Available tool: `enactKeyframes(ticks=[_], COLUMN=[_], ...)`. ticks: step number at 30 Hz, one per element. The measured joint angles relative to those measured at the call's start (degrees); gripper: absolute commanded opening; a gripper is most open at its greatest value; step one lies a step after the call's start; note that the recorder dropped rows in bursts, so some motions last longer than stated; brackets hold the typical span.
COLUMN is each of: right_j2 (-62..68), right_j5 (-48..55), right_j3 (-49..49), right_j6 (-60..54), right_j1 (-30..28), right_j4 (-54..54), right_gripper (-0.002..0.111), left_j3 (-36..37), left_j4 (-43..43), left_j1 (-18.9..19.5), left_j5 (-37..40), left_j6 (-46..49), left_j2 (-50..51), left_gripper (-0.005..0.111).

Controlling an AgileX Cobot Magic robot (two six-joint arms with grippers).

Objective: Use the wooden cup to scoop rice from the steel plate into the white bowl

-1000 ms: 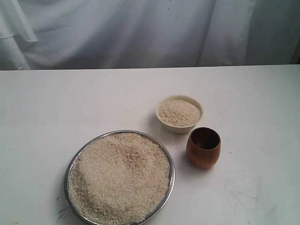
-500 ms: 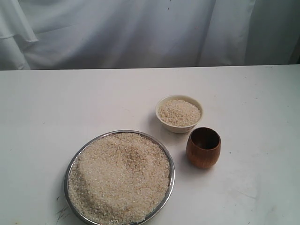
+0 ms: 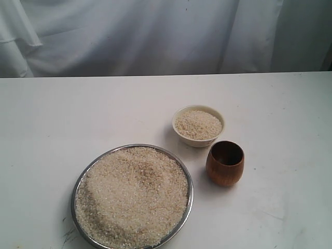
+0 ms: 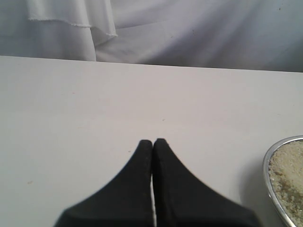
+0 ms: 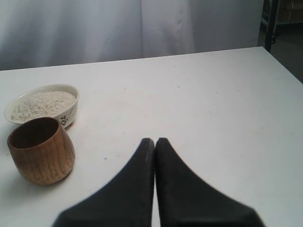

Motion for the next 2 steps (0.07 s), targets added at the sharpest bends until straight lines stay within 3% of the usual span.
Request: enactKeyframes(ticks=[2], right_j2=[0.00], right_j5=[0.00], right_j3=[0.00], right_j6=[0.00], right_j1=[0.00], right_j4=[0.00], right_gripper=[0.000], left_j3=[0.00], left_j4=[0.00], left_j1=[0.00], left_j5=[0.00], left_j6=[0.00], left_j2=[0.00], left_gripper=[0.000])
